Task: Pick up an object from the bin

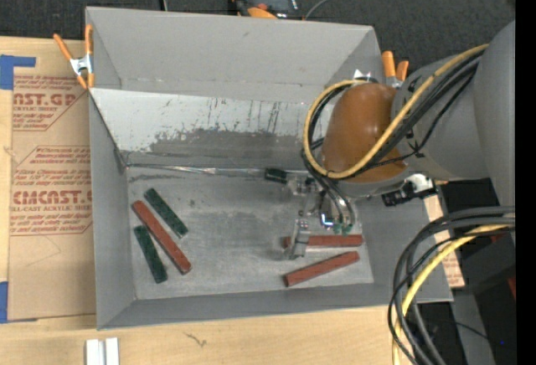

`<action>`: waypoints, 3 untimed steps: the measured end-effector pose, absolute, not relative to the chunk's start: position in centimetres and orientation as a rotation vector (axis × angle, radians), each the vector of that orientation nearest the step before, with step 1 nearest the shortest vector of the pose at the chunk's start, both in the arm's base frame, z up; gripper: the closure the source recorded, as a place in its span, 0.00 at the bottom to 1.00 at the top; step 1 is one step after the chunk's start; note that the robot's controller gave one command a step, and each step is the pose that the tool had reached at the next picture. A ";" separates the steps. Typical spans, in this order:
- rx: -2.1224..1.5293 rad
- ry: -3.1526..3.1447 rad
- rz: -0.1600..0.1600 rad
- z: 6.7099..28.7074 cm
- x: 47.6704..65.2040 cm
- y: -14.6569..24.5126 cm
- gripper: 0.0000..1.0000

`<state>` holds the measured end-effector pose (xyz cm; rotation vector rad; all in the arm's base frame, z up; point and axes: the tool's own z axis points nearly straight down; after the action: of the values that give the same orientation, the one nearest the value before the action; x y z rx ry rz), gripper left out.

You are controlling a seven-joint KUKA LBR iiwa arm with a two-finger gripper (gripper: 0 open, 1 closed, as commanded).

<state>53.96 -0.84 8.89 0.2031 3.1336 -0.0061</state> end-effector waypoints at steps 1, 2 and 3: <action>0.277 3.132 -0.002 6.9 51.8 -5.3 0.00; 0.270 3.130 0.002 7.0 52.0 -5.0 1.00; 0.134 3.128 -0.001 17.7 54.7 -4.9 1.00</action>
Offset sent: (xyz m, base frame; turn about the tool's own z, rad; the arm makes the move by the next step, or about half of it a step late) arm -0.0201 -0.0423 -0.0189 0.0423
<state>54.65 -4.90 17.66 0.1340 3.1278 -0.0010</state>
